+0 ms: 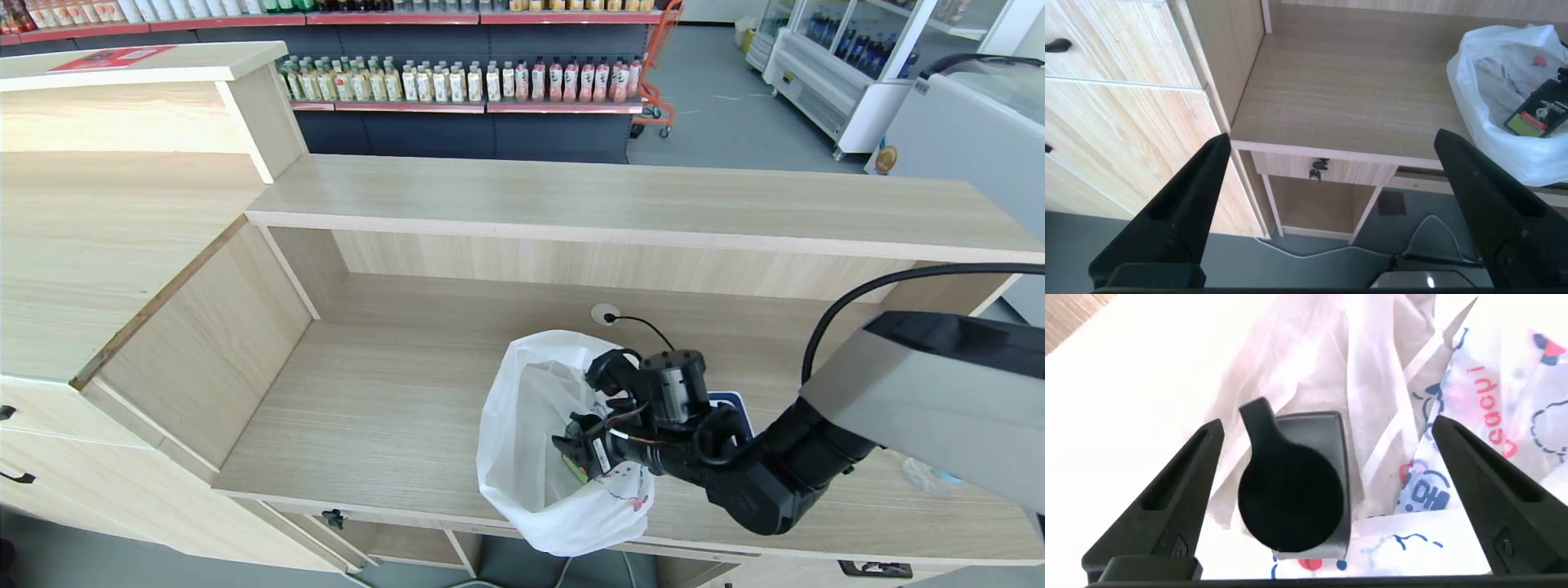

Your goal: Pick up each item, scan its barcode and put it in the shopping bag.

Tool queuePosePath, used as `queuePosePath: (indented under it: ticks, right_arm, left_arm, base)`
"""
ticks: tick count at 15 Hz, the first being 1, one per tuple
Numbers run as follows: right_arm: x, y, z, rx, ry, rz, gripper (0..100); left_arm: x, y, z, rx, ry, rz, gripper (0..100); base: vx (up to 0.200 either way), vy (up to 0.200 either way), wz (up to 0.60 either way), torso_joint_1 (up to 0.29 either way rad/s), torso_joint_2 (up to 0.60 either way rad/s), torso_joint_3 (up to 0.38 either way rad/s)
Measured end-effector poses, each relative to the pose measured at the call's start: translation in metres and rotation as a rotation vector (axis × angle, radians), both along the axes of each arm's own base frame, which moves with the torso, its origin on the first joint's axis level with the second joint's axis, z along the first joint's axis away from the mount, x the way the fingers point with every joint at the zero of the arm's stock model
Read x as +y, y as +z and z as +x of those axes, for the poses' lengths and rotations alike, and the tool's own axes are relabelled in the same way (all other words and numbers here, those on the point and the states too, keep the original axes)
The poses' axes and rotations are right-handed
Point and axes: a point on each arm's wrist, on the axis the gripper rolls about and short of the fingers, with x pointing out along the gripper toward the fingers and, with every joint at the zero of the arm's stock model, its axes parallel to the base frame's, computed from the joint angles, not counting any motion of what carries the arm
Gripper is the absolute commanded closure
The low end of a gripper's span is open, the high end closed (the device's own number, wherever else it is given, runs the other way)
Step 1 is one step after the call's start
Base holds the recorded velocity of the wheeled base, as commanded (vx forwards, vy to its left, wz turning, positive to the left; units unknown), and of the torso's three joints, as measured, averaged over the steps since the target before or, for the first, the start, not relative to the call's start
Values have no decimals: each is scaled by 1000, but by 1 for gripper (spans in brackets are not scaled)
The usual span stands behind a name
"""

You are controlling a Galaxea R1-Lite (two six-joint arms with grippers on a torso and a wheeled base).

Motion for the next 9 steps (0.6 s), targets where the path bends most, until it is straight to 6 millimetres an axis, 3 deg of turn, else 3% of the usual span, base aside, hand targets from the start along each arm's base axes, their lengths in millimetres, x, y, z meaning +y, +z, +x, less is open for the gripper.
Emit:
queuePosePath:
  ticks: [5, 7, 9]
  right_arm:
    - [-31, 75, -13, 2, -95, 159, 0]
    - [-52, 109, -30, 8, -141, 205, 0]
    - [-81, 143, -61, 15, -197, 218, 0]
  left_arm:
    - [0, 0, 0, 0, 0, 0, 0]
    - [0, 0, 0, 0, 0, 0, 0]
    - [0, 0, 0, 0, 0, 0, 0]
  base:
    - [0, 0, 0, 0, 0, 0]
    - [0, 0, 0, 0, 0, 0]
    - [0, 0, 0, 0, 0, 0]
